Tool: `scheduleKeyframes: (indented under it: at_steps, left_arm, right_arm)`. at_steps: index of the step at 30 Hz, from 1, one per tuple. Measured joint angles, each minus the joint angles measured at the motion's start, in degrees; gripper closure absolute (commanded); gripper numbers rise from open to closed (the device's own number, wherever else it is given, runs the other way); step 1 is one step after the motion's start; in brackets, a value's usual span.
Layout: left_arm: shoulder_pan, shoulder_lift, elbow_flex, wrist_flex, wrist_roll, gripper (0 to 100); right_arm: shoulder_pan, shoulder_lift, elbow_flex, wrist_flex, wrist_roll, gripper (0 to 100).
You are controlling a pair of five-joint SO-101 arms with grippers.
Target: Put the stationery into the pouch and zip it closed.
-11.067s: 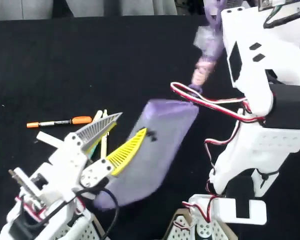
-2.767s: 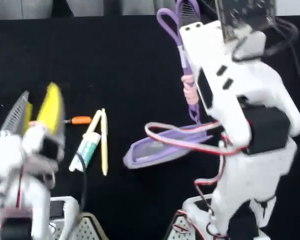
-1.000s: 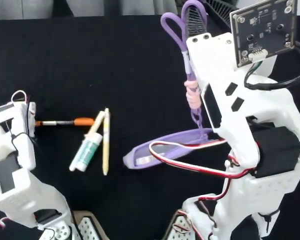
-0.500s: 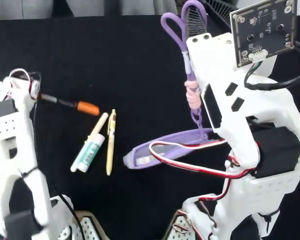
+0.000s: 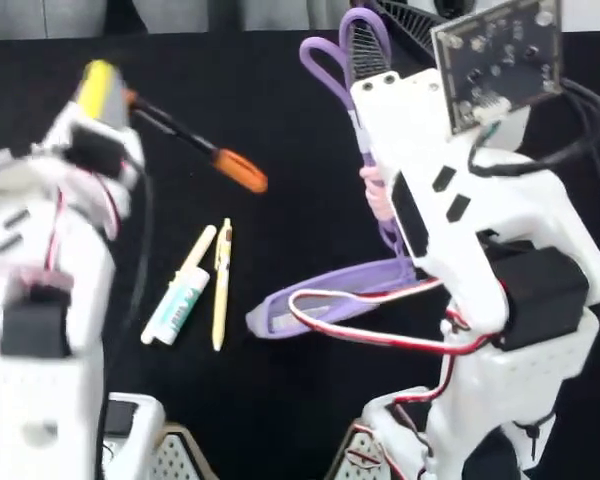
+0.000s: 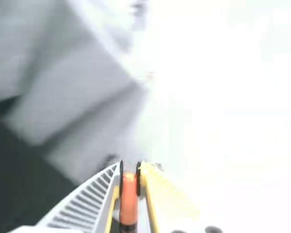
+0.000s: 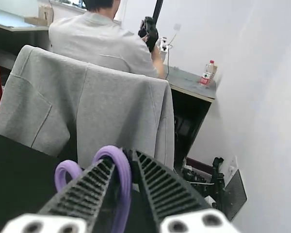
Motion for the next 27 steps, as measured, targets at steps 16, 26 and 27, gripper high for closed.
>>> scheduleKeyframes:
  at_steps: [16, 26, 27]
  left_arm:
    - [28.5, -15.9, -0.2, 4.7, -15.0, 97]
    - [34.3, -16.4, 2.6, 5.2, -21.6, 97]
    - [34.4, -16.5, 2.6, 4.7, -21.9, 97]
  right_arm:
    - [0.0, -0.1, 0.0, 0.0, 0.0, 98.7]
    - [0.0, -0.1, 0.3, 0.0, 0.0, 98.7]
    - [0.0, -0.1, 0.3, 0.0, 0.0, 98.7]
